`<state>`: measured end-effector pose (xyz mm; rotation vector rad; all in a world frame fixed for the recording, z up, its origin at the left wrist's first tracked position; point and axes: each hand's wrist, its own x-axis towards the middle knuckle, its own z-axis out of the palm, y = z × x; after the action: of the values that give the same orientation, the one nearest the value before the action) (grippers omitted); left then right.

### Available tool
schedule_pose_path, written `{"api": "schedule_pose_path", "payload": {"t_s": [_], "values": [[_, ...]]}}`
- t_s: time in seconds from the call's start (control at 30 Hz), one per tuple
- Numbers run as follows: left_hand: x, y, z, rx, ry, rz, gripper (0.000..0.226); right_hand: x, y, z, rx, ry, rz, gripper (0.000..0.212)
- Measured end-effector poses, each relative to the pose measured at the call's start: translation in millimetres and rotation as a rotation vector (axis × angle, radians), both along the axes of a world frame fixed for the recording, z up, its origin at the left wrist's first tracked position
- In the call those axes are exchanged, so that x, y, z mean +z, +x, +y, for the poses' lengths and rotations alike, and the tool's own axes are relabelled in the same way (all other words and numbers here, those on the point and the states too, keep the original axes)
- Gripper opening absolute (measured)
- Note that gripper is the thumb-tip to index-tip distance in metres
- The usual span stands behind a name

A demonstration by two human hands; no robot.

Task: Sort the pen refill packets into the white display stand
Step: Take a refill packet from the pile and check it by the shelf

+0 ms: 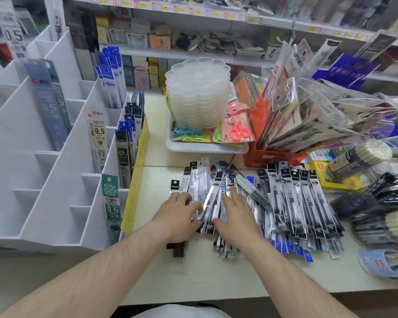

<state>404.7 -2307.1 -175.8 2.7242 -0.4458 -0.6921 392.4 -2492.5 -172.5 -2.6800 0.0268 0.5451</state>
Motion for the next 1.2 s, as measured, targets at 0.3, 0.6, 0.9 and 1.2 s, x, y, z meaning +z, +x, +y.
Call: {"api": "schedule_pose_path", "payload": {"t_s": [0.3, 0.6, 0.9, 1.2], "values": [[10.1, -2.1, 8.6, 0.302, -0.018, -0.114, 0.035, -2.5, -7.4, 20.0, 0.071, 0.095, -0.105, 0.069], [1.4, 17.3, -6.3, 0.499, 0.179, 0.052, 0.105, 2.2, -10.5, 15.5, 0.201, -0.126, -0.089, 0.059], [7.8, 14.9, 12.5, 0.5, 0.164, 0.084, 0.072, 27.5, 72.9, 7.0, -0.241, 0.017, -0.106, 0.053], [10.4, 9.8, 18.1, 0.507, 0.18, 0.071, 0.061, 21.5, 122.9, -0.7, -0.497, 0.206, -0.026, 0.028]]}}
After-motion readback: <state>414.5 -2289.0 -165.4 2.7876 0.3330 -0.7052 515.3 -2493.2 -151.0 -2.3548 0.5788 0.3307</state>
